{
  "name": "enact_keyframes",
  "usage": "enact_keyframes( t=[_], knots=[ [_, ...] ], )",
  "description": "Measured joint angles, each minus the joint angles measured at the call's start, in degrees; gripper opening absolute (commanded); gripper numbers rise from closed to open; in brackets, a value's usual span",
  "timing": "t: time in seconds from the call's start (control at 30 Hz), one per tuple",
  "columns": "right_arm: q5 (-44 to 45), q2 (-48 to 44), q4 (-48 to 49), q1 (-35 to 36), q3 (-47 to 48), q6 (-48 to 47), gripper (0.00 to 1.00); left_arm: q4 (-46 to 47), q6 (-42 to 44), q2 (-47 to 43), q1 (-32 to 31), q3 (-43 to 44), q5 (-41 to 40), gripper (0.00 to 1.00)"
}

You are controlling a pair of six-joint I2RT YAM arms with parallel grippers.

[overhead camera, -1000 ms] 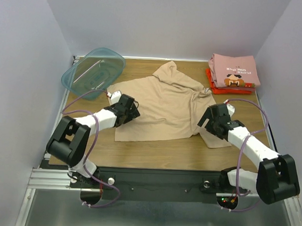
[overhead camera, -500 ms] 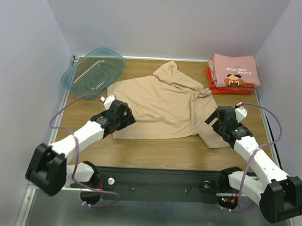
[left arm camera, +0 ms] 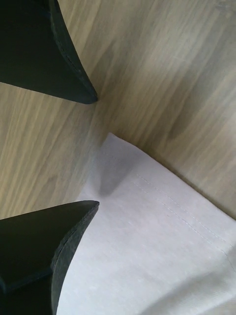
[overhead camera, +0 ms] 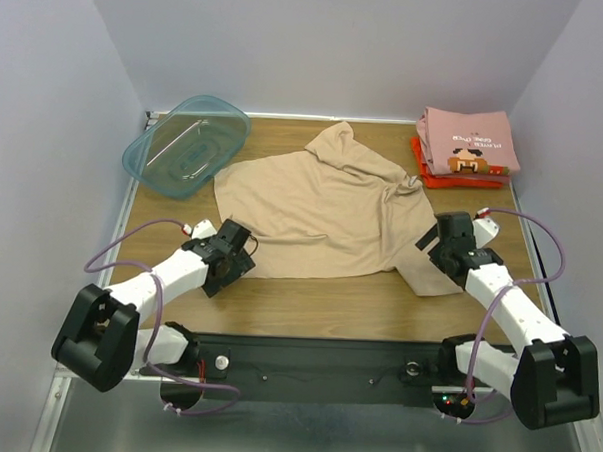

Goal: Fold and stack the t-shirts
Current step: Flatten the tshirt out

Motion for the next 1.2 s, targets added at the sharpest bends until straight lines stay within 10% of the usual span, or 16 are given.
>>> enact_keyframes(
  t=[0.13,0.23,0.83,1.2],
  knots=[
    [-0.33,-0.09,-0.2,-0.98,0.0,-0.17,1.0,1.29,0.31,3.69,0.28,2.1,-0.79,0.58],
    [-0.33,-1.01,-0.22,-1.92,-0.02,-0.2,1.0,2.56,-0.09,4.7,0.42,2.4,-0.94,0.0],
    [-6.8,1.2,-0.66,-17.86,-4.68,-1.66,0.89,9.46,2.14,-7.98,0.7,-4.2,3.34,0.0],
    [-10.75,6.32,1.27,-18.23,-5.44,-6.93,0.42,9.62,3.3,-8.68,0.7,-4.2,2.71,0.0]
  ],
)
